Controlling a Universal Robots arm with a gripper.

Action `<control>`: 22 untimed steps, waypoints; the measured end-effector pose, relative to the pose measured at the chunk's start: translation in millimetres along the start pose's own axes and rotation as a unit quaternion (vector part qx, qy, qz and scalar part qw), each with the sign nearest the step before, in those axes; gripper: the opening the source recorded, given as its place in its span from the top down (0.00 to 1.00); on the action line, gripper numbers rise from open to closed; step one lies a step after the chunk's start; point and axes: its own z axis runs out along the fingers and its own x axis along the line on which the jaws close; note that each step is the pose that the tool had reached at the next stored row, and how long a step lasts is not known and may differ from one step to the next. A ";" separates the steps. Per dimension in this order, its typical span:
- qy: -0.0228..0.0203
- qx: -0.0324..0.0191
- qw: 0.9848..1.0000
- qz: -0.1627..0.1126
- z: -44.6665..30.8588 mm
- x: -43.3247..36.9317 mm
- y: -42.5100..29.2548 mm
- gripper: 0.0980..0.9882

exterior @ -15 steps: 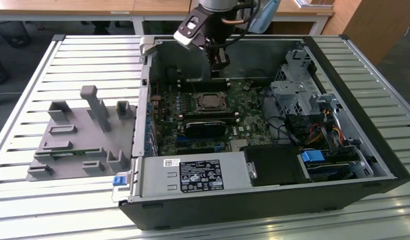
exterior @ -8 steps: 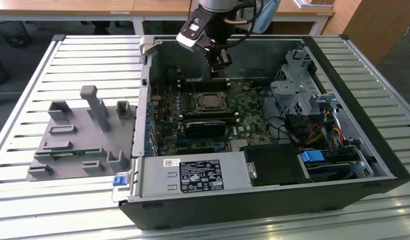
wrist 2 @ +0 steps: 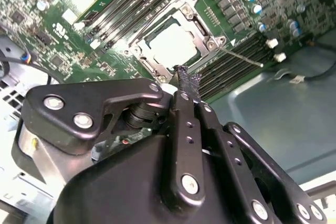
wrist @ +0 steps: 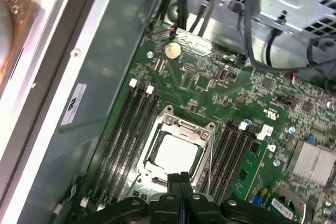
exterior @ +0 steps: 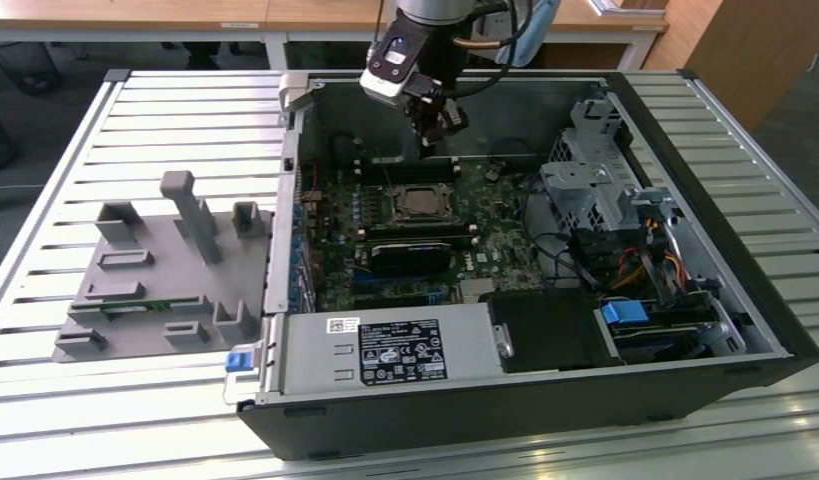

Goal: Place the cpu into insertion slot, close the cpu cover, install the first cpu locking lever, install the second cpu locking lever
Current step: 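Install the first cpu locking lever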

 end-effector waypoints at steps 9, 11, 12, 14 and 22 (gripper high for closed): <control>0.001 -0.001 0.997 -0.078 0.5 0.1 -0.1 0.99; 0.001 -0.001 0.995 -0.096 0.6 0.1 0.0 0.99; 0.001 -0.002 0.995 -0.103 0.7 0.1 0.0 0.99; 0.002 -0.002 0.994 -0.113 0.7 0.1 0.0 0.99; 0.003 -0.003 0.986 -0.170 1.4 0.1 -0.1 0.99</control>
